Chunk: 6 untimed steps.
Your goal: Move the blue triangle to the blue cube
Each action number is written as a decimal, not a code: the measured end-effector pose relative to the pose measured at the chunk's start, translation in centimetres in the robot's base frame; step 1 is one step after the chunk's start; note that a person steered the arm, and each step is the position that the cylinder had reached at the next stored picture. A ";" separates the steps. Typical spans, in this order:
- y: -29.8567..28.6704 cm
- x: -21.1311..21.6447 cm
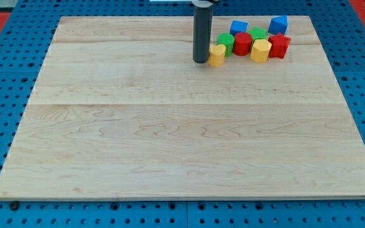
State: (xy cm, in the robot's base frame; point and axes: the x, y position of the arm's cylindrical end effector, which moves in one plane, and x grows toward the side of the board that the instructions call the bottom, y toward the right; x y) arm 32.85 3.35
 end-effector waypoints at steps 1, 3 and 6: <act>0.0 0.0; 16.9 6.3; 27.6 -12.1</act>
